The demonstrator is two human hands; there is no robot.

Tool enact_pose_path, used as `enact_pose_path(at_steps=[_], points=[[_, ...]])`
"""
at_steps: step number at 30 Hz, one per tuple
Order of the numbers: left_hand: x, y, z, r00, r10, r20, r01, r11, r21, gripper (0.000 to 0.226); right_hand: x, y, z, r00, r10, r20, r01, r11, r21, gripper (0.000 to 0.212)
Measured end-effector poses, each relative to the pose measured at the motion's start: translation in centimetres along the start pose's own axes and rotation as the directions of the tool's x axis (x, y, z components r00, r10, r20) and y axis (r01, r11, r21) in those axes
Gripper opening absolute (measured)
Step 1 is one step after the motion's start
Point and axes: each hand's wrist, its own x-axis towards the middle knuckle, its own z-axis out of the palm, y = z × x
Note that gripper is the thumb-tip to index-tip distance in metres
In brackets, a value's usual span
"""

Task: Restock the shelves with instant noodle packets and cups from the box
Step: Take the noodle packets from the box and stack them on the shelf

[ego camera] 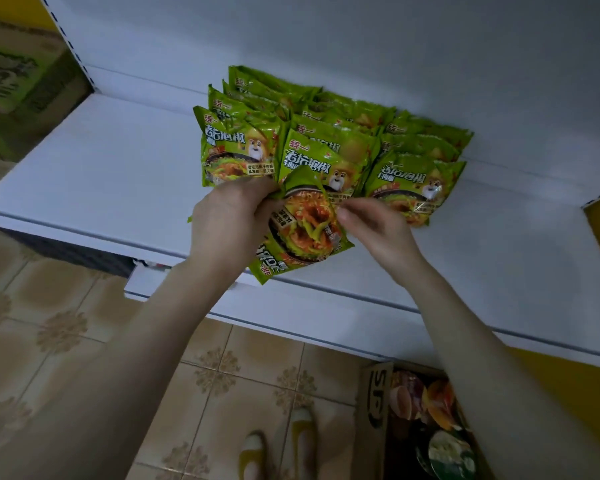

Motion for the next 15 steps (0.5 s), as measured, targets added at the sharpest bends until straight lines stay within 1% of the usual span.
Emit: enact_pose_path(at_steps=[2,5,6,7,9,11,12,13,15], points=[[0.6,0.8,0.0,0.993,0.105,0.054,-0.104,0.995,-0.004,0.028,-0.7,0.0,-0.5,1.000,0.008,0.024,-0.008,1.000,-0.010,0.039],[1.5,2.4,0.4,0.941,0.288,0.178,-0.287,0.958,-0.033,0.040,-1.5,0.1,-0.9,0.996,-0.012,0.088,0.015,0.999,-0.038,0.060],[1.7,2.9,0.6,0.923,0.326,0.206,-0.327,0.945,-0.031,0.041,-1.8,0.2,-1.0,0.996,-0.027,0.088,0.031,0.999,-0.044,0.061],[1.8,3.3,0.9,0.910,0.350,0.221,-0.353,0.935,-0.024,0.040,-2.1,0.2,-1.0,0.997,-0.042,0.069,0.046,0.998,-0.046,0.057],[1.8,4.0,1.6,0.899,0.378,0.220,-0.386,0.923,-0.009,0.039,-2.7,0.3,-1.3,0.998,-0.061,0.003,0.061,0.998,-0.028,0.042],[1.6,4.3,2.4,0.906,0.384,0.180,-0.397,0.917,0.041,0.037,-3.1,0.6,-1.7,0.997,-0.061,-0.049,0.061,0.998,-0.001,0.034],[1.4,4.5,2.8,0.920,0.364,0.142,-0.376,0.924,0.067,0.036,-3.2,0.8,-2.0,0.996,-0.049,-0.072,0.050,0.999,0.020,0.032],[1.0,4.4,3.1,0.942,0.323,0.095,-0.331,0.940,0.082,0.037,-3.4,1.0,-2.4,0.995,-0.027,-0.097,0.032,0.998,0.047,0.030],[-0.1,3.9,3.5,0.983,0.185,-0.005,-0.185,0.980,0.073,0.043,-3.6,1.6,-3.3,0.988,0.031,-0.149,-0.015,0.994,0.111,0.025]])
